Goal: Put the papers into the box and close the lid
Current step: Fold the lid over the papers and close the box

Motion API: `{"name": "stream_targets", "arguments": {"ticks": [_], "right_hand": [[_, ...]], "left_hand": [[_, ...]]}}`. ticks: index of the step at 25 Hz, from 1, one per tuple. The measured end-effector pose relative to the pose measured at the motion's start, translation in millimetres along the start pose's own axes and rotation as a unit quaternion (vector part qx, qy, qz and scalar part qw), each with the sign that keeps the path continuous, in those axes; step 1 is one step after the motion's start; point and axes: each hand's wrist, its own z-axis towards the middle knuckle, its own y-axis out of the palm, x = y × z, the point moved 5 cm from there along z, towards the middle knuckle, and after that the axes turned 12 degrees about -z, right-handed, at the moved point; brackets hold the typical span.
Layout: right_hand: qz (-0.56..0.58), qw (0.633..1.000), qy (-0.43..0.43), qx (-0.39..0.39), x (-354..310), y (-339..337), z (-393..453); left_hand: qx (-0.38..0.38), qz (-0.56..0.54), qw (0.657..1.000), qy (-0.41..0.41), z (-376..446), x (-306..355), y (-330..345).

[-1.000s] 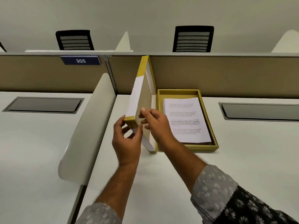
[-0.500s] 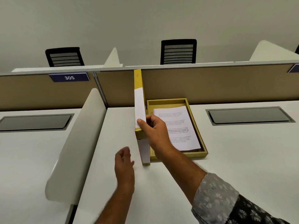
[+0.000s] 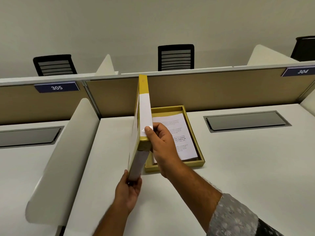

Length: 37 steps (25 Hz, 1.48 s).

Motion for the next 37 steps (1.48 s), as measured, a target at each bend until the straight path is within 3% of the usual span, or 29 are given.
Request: {"name": "stream_targets", "arguments": {"ticks": [5,11,16,22,28,33,37], "right_hand": [[0.034,0.998,0.040,-0.036,12,-45,0],[0.059,0.991,0.115,-0.016,60,-139,3],[0.005,0.983,0.183,-0.014,112,-189,4],[-0.033,0.973,0.226,0.020,142,-224,27],[-0.155,0.969,0.188,0.028,149,-234,49],[-0.331,0.931,0.156,0.021,150,-231,59],[-0.388,0.908,0.158,0.011,149,-229,66]], "left_hand": [[0.011,0.026,0.997,0.071,-1,3,10],[0.016,0.161,0.975,0.153,1,3,28],[0.044,0.309,0.931,0.189,10,-6,40],[0.063,0.404,0.882,0.234,42,-20,53],[0.082,0.432,0.861,0.258,63,-29,52],[0.079,0.513,0.809,0.277,64,-27,52],[0.073,0.581,0.751,0.304,67,-22,57]]}}
